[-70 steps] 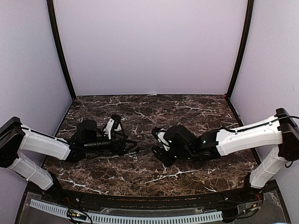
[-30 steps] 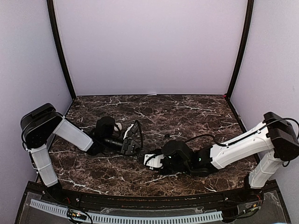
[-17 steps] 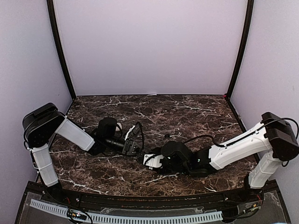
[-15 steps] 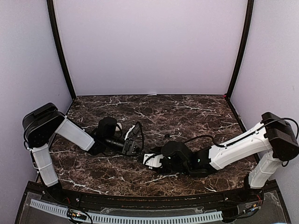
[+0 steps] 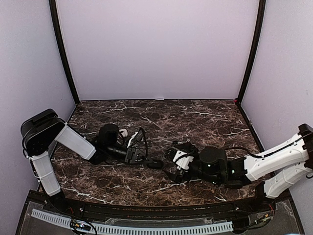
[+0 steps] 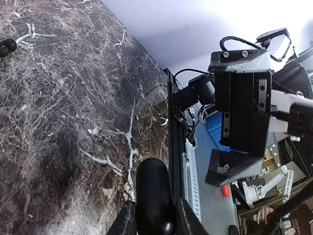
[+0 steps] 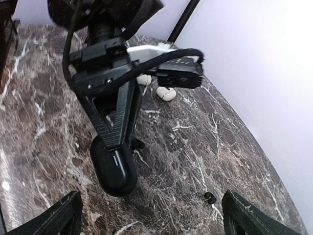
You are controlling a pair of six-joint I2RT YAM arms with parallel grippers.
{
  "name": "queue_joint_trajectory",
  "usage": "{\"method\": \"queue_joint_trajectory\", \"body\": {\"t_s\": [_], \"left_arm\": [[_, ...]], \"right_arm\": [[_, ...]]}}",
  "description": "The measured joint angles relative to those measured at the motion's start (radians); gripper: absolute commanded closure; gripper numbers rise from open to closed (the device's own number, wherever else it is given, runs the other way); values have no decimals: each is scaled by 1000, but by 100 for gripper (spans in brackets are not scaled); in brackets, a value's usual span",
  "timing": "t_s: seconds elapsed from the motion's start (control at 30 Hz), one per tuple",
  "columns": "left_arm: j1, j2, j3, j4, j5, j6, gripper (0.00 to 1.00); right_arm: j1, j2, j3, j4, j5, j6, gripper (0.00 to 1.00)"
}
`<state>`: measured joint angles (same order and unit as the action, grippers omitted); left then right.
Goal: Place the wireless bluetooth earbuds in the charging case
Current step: Pass from the right arm to the left, then pass from the left arm to the right
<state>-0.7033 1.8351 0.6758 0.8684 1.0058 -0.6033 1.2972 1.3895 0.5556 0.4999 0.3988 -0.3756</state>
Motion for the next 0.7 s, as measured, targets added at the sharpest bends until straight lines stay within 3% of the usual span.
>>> {"method": "queue_joint_trajectory", "body": {"t_s": [0.13, 0.37, 0.53, 0.7], "left_arm": [[17, -61, -56, 37, -21, 1, 82], [21, -203, -69, 38, -122, -5, 82], [18, -246, -66, 91, -223, -117, 83], [-5, -246, -66, 228, -298, -269, 87]], "right_arm": [[-1, -124, -10, -38, 7, 246, 2], [-15, -221, 21, -32, -85, 655, 17], [-16, -222, -99, 180, -144, 859, 18], [-18, -175, -210, 447, -163, 939, 21]]}}
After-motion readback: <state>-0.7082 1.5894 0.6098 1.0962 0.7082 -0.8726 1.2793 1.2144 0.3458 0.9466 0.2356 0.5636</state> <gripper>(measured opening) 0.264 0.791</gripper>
